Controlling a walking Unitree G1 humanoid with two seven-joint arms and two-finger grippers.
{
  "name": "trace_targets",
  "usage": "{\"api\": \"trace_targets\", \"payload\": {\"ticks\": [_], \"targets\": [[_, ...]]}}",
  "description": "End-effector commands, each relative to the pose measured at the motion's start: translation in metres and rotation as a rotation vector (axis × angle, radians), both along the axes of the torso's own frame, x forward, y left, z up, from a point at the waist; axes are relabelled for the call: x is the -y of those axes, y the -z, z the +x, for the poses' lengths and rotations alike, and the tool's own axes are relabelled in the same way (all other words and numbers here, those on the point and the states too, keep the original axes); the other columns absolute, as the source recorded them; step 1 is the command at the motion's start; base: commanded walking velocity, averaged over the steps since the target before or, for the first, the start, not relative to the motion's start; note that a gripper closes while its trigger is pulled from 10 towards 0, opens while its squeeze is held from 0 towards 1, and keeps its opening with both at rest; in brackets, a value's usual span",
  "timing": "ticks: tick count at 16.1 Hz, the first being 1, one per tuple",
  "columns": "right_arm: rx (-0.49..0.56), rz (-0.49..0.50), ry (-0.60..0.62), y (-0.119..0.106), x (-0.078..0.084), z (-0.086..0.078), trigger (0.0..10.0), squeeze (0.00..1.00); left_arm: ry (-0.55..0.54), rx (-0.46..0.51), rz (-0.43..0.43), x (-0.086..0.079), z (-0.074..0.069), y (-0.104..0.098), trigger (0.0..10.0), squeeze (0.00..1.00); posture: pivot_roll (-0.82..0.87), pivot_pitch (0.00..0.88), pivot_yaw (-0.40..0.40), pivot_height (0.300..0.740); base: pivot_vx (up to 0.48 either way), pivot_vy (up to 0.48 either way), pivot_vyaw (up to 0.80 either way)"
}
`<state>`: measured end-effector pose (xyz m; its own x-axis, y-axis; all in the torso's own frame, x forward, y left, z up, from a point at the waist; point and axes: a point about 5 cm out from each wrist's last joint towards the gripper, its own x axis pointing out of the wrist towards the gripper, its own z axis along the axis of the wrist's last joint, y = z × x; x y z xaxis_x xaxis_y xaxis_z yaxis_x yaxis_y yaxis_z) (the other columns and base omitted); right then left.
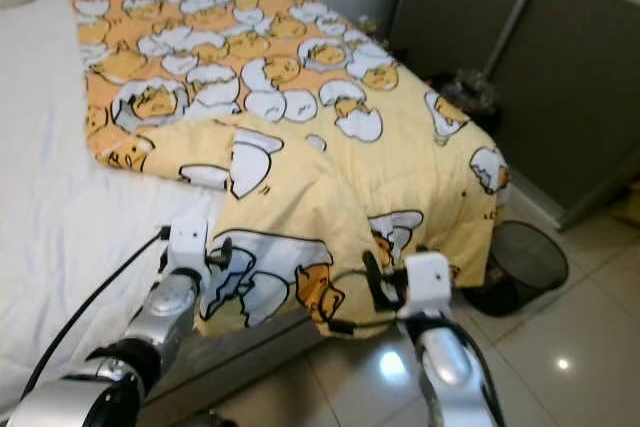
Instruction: Clean up the room
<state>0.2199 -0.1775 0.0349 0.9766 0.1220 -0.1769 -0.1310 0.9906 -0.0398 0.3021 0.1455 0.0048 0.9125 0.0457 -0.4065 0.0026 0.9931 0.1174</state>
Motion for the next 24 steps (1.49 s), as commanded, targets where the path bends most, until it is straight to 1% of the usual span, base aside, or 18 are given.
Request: {"api": "trace_targets", "payload": {"ticks": [1,2,3,4,5,8,10,11,12,13,14,15,16,18,19,20,21,24], "targets": [[-0.008,-0.002,0.012,-0.003,0.006,-0.003,10.0,0.0,-0.012,-0.001,-0.003,0.003,0.003,-0.002,10.0,0.0,-0.15,0.0,-0.076,0.74,0.0,0.0,0.0],[-0.019,-0.013,0.011,-0.004,0.01,-0.01,10.0,0.0,-0.026,-0.023,0.0,0.002,0.0,0.002,10.0,0.0,-0.16,0.0,-0.085,0.74,0.0,0.0,0.0],[-0.023,-0.02,0.014,-0.006,0.012,-0.013,10.0,0.0,-0.038,-0.03,-0.019,0.003,-0.001,0.003,10.0,0.0,-0.18,0.024,-0.098,0.74,0.0,0.0,0.0],[-0.028,-0.03,0.016,-0.01,0.018,-0.02,10.0,0.0,-0.039,-0.034,-0.037,0.007,-0.003,0.005,10.0,0.0,-0.21,0.053,-0.111,0.74,0.0,0.0,0.0],[-0.042,-0.049,0.006,-0.016,0.023,-0.029,10.0,0.0,-0.045,-0.049,-0.031,0.01,-0.006,0.007,10.0,0.0,-0.25,0.087,-0.142,0.74,0.0,0.0,0.0],[-0.085,-0.058,-0.013,-0.019,0.023,-0.044,10.0,0.0,-0.135,-0.077,-0.022,-0.005,-0.009,0.012,10.0,0.0,-0.26,0.1,-0.158,0.74,0.0,0.0,0.0],[-0.093,-0.057,-0.016,-0.018,0.021,-0.045,10.0,0.0,-0.12,-0.089,-0.03,-0.005,-0.011,0.014,10.0,0.0,-0.25,0.096,-0.153,0.74,0.0,0.0,0.0],[-0.104,-0.043,-0.021,-0.018,0.018,-0.043,10.0,0.0,-0.117,-0.133,-0.015,-0.008,-0.017,0.021,0.0,0.0,-0.24,0.094,-0.147,0.74,0.0,0.0,0.0],[-0.128,-0.014,-0.044,-0.016,0.014,-0.042,10.0,0.0,-0.134,-0.161,-0.006,-0.014,-0.021,0.024,0.0,0.0,-0.23,0.095,-0.142,0.74,0.0,0.0,0.0],[-0.184,0.041,-0.108,-0.009,0.005,-0.043,10.0,0.0,-0.177,-0.182,-0.005,-0.022,-0.024,0.027,0.0,0.0,-0.22,0.097,-0.136,0.74,0.0,0.0,0.0],[-0.226,0.08,-0.161,-0.005,-0.002,-0.045,10.0,0.0,-0.206,-0.191,-0.007,-0.027,-0.025,0.027,0.0,0.0,-0.21,0.098,-0.133,0.74,0.0,0.0,0.0],[-0.244,0.098,-0.193,-0.003,-0.007,-0.045,10.0,0.0,-0.21,-0.195,0.012,-0.032,-0.025,0.027,0.0,0.0,-0.2,0.102,-0.124,0.74,0.0,0.0,0.0],[-0.249,0.105,-0.207,-0.002,-0.009,-0.044,10.0,0.0,-0.203,-0.2,0.037,-0.037,-0.025,0.027,0.0,0.0,-0.19,0.101,-0.115,0.74,0.0,0.0,0.0],[-0.255,0.111,-0.228,-0.001,-0.013,-0.04,10.0,0.0,-0.2,-0.204,0.038,-0.042,-0.025,0.026,0.0,0.0,-0.18,0.094,-0.103,0.74,0.0,0.0,0.0],[-0.256,0.114,-0.232,0.0,-0.014,-0.038,10.0,0.0,-0.189,-0.203,0.035,-0.042,-0.025,0.026,0.0,0.0,-0.18,0.09,-0.098,0.74,0.0,0.0,0.0],[-0.251,0.116,-0.23,0.0,-0.014,-0.033,10.0,0.0,-0.158,-0.215,0.064,-0.044,-0.026,0.027,0.0,0.0,-0.16,0.075,-0.086,0.74,0.0,0.0,0.0],[-0.251,0.116,-0.23,0.0,-0.014,-0.031,10.0,0.0,-0.154,-0.222,0.074,-0.044,-0.027,0.027,0.0,0.0,-0.16,0.071,-0.083,0.74,0.0,0.0,0.0],[-0.235,0.12,-0.219,0.002,-0.015,-0.02,10.0,0.0,-0.094,-0.25,0.075,-0.044,-0.034,0.034,0.0,0.0,-0.14,0.03,-0.056,0.74,0.0,0.0,0.0]]}}
